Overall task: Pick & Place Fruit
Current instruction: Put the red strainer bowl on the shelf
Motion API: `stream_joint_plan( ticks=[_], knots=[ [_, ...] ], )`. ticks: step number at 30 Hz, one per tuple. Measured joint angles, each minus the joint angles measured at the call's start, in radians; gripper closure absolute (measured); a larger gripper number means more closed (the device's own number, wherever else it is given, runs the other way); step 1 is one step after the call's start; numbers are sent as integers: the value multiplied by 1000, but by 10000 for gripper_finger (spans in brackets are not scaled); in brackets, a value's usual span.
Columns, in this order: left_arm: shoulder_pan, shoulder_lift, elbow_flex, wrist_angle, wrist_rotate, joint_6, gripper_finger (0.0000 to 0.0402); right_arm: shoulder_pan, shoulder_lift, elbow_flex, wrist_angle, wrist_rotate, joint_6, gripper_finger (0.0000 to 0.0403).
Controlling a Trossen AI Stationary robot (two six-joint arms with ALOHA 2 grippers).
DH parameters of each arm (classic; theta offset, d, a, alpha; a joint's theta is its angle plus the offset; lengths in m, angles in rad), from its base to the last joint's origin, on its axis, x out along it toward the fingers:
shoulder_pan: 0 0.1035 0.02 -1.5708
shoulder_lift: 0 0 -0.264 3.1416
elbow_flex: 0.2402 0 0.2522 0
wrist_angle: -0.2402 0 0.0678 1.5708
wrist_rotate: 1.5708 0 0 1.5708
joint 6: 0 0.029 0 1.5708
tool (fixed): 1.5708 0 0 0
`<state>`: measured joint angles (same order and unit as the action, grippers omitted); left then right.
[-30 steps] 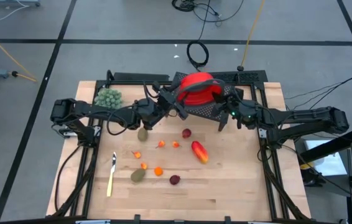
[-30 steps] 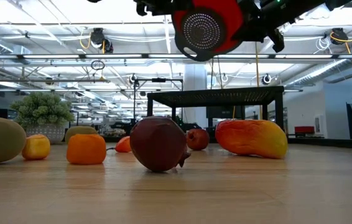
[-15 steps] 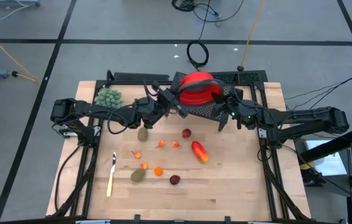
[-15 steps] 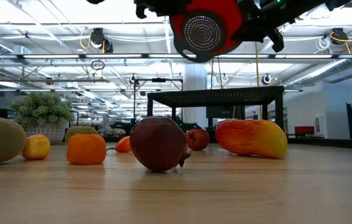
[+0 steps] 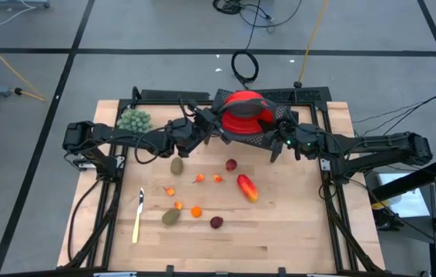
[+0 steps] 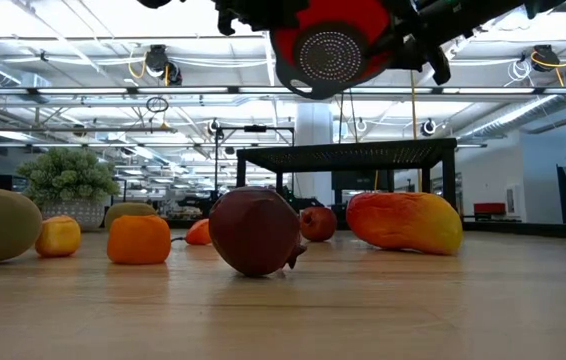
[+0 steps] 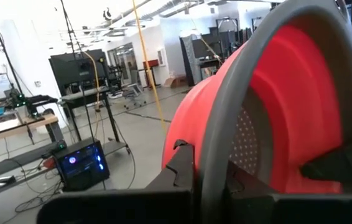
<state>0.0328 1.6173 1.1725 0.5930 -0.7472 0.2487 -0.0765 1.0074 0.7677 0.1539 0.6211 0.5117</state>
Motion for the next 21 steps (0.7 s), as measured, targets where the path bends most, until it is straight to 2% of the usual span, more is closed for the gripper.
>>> stream_joint_plan(
  ticks=[4,9,13,17,21],
  knots=[
    [2,0,0,-24,-48,-24,400,0,-20,0,-1,-9,-22,255],
    [16,2,0,-54,-54,-72,401,0,-70,0,2,-4,-85,236],
    [31,1,0,-53,-55,-111,401,0,-113,0,-1,-11,-133,234],
    [48,1,0,-78,-57,-154,401,0,-152,0,-4,-63,-159,238],
    [69,1,0,-132,-23,-236,401,0,-190,0,-9,-99,-161,242]
  ],
)
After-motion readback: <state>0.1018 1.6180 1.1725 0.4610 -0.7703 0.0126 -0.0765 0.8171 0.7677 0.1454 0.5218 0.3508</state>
